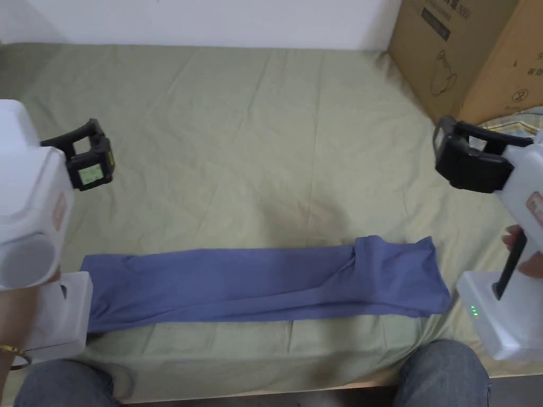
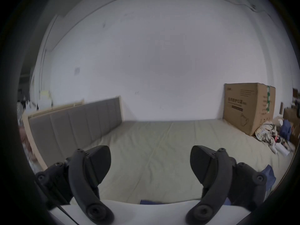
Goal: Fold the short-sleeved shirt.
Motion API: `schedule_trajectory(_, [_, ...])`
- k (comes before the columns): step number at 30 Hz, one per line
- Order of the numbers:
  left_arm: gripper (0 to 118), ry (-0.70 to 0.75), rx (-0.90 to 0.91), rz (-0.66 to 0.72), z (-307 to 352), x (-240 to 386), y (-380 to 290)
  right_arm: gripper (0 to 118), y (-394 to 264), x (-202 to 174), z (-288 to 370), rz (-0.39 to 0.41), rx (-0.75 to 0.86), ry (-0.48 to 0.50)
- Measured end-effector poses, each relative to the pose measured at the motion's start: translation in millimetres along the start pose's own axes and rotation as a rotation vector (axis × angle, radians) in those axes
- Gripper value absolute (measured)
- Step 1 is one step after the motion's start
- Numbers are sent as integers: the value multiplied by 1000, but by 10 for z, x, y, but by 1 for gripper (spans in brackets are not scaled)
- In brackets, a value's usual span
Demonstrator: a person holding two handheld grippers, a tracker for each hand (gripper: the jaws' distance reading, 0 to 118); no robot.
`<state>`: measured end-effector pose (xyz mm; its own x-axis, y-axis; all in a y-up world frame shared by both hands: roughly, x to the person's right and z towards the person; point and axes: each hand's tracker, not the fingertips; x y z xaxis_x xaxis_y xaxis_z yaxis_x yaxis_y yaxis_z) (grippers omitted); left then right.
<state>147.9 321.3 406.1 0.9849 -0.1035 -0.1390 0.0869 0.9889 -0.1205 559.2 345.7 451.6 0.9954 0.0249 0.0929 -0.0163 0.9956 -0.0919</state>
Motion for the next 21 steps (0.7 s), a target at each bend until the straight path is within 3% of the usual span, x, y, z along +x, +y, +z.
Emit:
schedule_trajectory(1, [91,-5,18,-17,26,61,10,115,-7,-51,-2,-6,2,15])
schedule_trajectory(2, [76,-19,29,-24,49,104,16,111,-16,-87,-8,-14,-2,26])
schedule_trajectory(4, [41,-42,18,7,67,146,16,88,-39,-151,-7,-37,3,36])
schedule_trajectory(5, [19,-66,16,31,75,160,12,54,-50,-174,4,-43,10,39])
schedule_trajectory(6, [11,-73,7,42,73,165,9,23,-53,-201,8,-49,9,30])
schedule_trajectory(7, [6,-73,5,46,72,180,-4,3,-67,-223,6,-61,10,23])
schedule_trajectory(9, [0,-85,-14,32,66,211,-25,1,-97,-225,17,-72,23,28])
schedule_trajectory(17, [0,-151,-97,47,-7,198,-129,0,-153,-282,1,-55,-28,54])
schedule_trajectory(21, [5,-217,-245,155,-237,-79,-175,0,-182,-307,-19,-33,-50,59])
